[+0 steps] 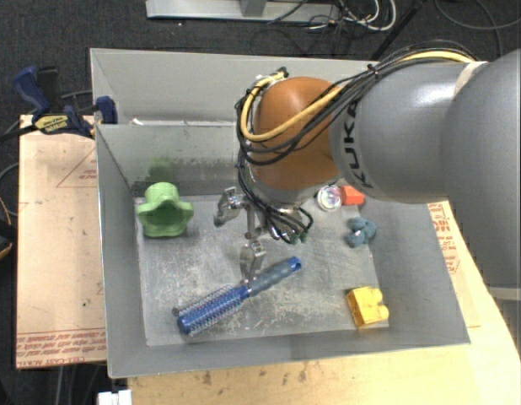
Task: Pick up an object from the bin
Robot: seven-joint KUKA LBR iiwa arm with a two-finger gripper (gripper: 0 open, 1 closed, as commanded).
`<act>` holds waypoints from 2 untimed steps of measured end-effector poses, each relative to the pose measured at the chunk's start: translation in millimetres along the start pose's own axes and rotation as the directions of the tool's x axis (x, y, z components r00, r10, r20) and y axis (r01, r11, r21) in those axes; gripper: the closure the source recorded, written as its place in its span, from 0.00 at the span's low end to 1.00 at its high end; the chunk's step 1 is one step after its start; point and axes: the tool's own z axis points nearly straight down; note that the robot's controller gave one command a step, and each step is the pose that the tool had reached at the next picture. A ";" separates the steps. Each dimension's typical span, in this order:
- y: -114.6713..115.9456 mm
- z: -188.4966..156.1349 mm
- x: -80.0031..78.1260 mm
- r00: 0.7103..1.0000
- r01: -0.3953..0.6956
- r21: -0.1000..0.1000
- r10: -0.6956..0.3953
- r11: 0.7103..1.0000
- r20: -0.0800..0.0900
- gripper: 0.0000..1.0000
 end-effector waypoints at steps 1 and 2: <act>-8.1 26.0 6.5 0.942 0.335 -0.001 -0.335 0.942 -0.002 0.00; -27.1 64.5 99.8 0.835 0.551 0.006 -0.551 0.835 0.011 0.00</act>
Offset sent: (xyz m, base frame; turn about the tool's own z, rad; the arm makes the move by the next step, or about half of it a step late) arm -0.0037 -0.0098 -0.0251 -0.3443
